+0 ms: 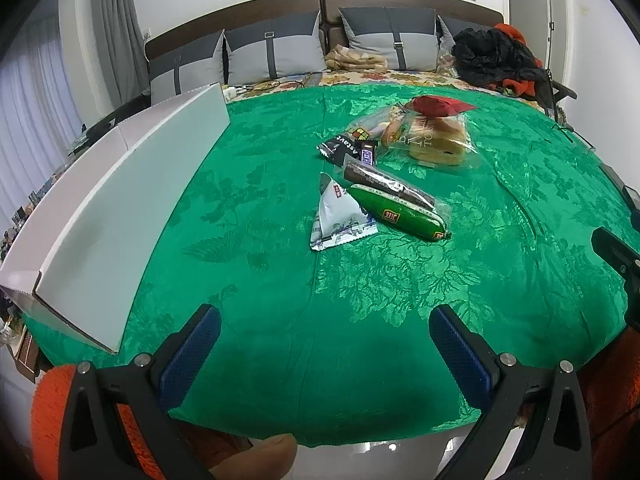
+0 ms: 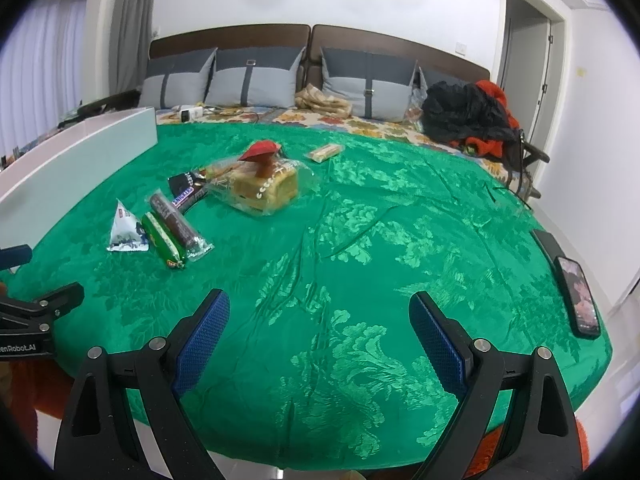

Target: Organize snacks

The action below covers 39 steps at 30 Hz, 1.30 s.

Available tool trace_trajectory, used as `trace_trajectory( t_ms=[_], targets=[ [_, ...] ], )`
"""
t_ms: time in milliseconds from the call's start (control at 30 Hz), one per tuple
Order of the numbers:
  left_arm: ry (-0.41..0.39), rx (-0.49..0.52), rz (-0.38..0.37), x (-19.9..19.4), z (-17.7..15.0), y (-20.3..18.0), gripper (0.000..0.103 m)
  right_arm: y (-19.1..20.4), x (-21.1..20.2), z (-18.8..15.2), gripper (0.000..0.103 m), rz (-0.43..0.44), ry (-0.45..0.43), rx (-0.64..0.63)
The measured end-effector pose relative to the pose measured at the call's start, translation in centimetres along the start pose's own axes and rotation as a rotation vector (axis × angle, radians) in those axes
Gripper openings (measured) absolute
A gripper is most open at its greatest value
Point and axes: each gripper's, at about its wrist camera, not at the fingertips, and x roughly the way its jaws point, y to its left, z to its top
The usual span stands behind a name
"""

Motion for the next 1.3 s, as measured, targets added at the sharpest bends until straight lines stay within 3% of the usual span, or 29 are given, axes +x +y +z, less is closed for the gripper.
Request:
trace_trajectory(
  t_ms=[1300],
  targets=[
    [0.112, -0.013, -0.022, 2.4, -0.7, 0.2, 0.103, -0.4, 1.3, -0.5, 0.093, 0.023, 0.060, 0.031]
  ],
)
